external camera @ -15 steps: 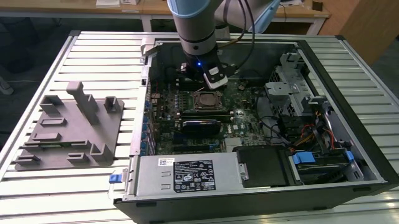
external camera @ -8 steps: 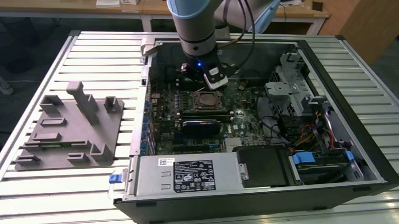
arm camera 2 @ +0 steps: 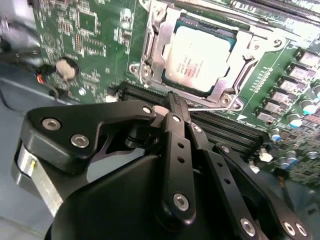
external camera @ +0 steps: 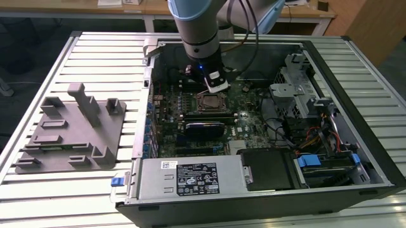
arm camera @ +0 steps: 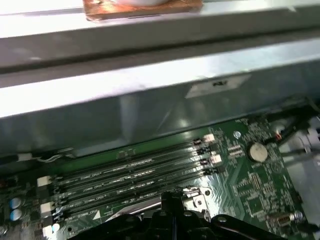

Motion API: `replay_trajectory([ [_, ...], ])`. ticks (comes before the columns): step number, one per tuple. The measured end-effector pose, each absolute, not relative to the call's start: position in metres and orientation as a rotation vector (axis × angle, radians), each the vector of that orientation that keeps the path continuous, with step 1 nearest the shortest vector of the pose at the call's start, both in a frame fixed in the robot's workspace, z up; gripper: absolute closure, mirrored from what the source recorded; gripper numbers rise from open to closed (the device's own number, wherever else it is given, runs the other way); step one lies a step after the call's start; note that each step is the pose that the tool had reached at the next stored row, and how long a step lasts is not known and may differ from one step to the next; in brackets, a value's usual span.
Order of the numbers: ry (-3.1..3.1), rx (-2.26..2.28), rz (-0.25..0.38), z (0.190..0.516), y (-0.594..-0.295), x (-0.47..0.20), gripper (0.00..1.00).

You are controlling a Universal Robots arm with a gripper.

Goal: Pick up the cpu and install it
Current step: 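Install the first cpu locking lever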

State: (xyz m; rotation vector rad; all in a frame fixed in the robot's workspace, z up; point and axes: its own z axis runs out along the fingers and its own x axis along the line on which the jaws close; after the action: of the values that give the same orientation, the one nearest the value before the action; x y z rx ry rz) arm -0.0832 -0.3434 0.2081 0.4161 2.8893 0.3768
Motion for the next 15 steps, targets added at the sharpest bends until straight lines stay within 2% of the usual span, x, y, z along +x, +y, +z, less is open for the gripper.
replay_trajectory([
  [15, 2.872, 0.49, 0.369, 0.205, -0.333, -0.086, 0.89],
])
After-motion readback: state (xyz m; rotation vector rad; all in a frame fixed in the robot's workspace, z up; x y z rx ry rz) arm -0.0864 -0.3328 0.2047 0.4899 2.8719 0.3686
